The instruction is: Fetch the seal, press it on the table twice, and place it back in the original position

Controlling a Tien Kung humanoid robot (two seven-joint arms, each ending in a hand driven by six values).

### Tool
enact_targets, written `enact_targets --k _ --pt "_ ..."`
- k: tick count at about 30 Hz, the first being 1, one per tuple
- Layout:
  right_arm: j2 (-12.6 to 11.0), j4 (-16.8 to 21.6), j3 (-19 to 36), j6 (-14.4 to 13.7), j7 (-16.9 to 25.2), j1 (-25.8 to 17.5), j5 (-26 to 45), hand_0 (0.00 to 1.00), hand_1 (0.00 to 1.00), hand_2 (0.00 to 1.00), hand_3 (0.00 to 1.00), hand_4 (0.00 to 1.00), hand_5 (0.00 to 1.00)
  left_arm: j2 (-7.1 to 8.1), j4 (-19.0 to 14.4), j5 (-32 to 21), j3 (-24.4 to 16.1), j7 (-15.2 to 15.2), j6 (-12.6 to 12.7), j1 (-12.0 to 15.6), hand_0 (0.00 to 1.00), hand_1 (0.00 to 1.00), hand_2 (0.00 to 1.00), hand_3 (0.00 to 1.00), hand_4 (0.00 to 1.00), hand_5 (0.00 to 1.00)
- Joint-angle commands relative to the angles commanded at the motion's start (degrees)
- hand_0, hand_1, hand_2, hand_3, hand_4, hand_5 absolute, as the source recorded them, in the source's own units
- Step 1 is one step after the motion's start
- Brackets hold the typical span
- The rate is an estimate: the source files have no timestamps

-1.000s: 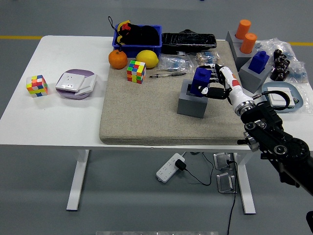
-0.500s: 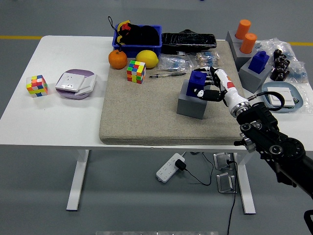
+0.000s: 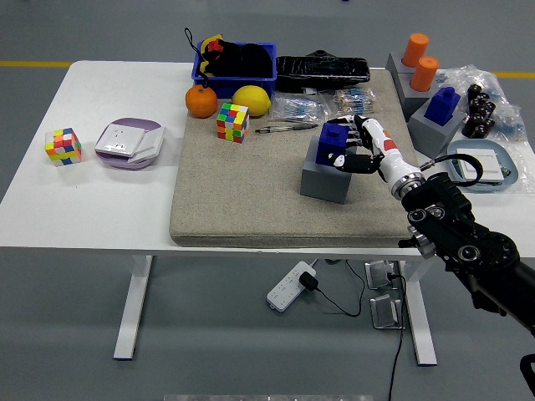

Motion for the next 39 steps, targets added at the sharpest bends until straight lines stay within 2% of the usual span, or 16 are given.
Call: enact_targets --k 1,2,7,8,13,14,19,20,31,39 --pt "0.0 -0.1 -0.1 0.0 0.0 0.1 0.1 0.541 0.415 0.445 0.461 0.627 0.002 -0.01 0.0 0.0 0.0 0.0 0.0 0.0 0.831 0.796 0.759 0.815 0.744 0.322" --pt "0.0 -0.2 -0.3 0.0 0.0 0.1 0.1 0.633 0.514 0.538 0.549 0.574 0.002 -0.01 0.0 0.0 0.1 0.0 0.0 0.1 0.830 0.796 0.759 0.814 0.744 0.322" --pt "0.2 -0.6 -0.7 0.2 0.0 0.2 0.6 0.633 0.514 0.538 0.549 0.574 0.002 0.02 0.1 -0.1 0.1 0.0 0.0 0.1 0.830 0.796 0.759 0.814 0.744 0.322" --pt "0.2 -0.7 -0.8 0.3 0.0 0.2 0.7 0.751 0.737 0.744 0.768 0.737 0.002 0.02 0.1 -0.1 0.1 0.0 0.0 0.1 0.830 0.796 0.758 0.814 0.744 0.322" --pt "0.3 -0.8 -1.0 0.6 0.0 0.2 1.0 0.751 0.737 0.744 0.768 0.737 0.002 -0.07 0.1 -0.1 0.1 0.0 0.0 0.2 0.830 0.796 0.758 0.814 0.744 0.322" --pt "0.3 -0.9 -1.0 0.7 0.0 0.1 1.0 0.818 0.826 0.827 0.853 0.828 0.002 -0.09 0.1 -0.1 0.1 0.0 0.0 0.2 0.830 0.796 0.759 0.814 0.744 0.322" --pt "0.4 -0.9 -1.2 1.0 -0.2 0.1 1.0 0.818 0.826 0.827 0.853 0.828 0.002 -0.09 0.0 -0.1 0.1 0.0 -0.1 0.2 0.830 0.796 0.759 0.814 0.744 0.322" --pt "0.4 -0.9 -1.2 1.0 -0.1 0.0 1.0 0.837 0.852 0.848 0.876 0.877 0.002 -0.05 0.0 -0.1 0.1 0.0 -0.1 0.2 0.830 0.796 0.759 0.814 0.744 0.323" --pt "0.6 -0.8 -1.1 1.1 0.0 -0.2 0.9 0.841 0.856 0.856 0.888 0.906 0.002 0.09 0.0 -0.1 0.3 0.0 -0.1 0.4 0.830 0.795 0.759 0.814 0.744 0.323" --pt "0.2 1.1 0.0 1.0 0.0 -1.2 0.0 0.840 0.853 0.850 0.880 0.932 0.002 0.17 0.0 -0.1 0.6 0.0 -0.1 0.6 0.832 0.796 0.760 0.815 0.744 0.322"
